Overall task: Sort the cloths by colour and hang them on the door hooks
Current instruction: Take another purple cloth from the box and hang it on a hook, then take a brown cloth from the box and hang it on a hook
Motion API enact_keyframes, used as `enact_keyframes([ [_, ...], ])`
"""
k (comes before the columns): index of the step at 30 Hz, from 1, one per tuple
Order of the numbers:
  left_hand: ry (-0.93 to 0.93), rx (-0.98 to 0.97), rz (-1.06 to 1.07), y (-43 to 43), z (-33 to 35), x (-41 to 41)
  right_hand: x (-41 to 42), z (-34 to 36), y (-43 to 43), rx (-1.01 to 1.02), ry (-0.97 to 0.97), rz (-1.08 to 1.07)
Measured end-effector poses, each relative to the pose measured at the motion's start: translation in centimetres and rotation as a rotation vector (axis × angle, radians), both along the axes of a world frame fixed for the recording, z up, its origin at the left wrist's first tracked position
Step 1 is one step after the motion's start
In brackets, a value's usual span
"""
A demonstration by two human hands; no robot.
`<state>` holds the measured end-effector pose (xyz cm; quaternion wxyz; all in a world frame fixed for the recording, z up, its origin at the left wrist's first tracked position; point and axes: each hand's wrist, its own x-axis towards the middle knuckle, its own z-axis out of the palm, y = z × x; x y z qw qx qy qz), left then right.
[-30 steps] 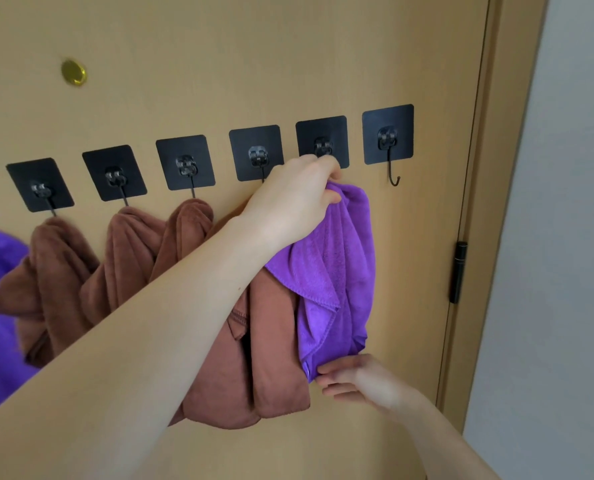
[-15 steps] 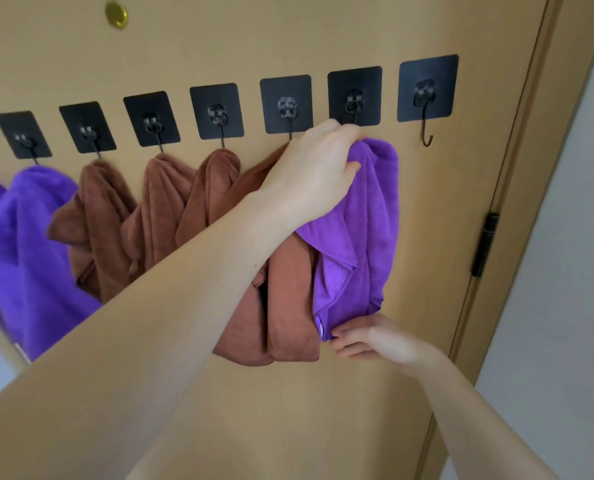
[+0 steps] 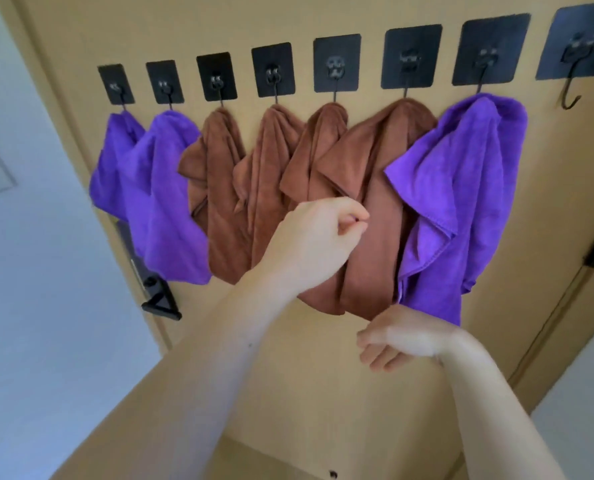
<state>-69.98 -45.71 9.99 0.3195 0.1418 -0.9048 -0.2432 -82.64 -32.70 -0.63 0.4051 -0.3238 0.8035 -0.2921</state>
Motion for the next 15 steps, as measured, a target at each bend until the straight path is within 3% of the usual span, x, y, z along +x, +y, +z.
enact_keyframes([
  [10,-0.161,0.336,0.282,-4.5,-8.8,20.9,15.0,-1.0,-7.0,-0.092,0.085,0.138],
  [15,-0.126,0.457,0.399,-5.2,-10.9,31.1,24.4,-1.2,-10.5,-0.097,0.083,0.285],
])
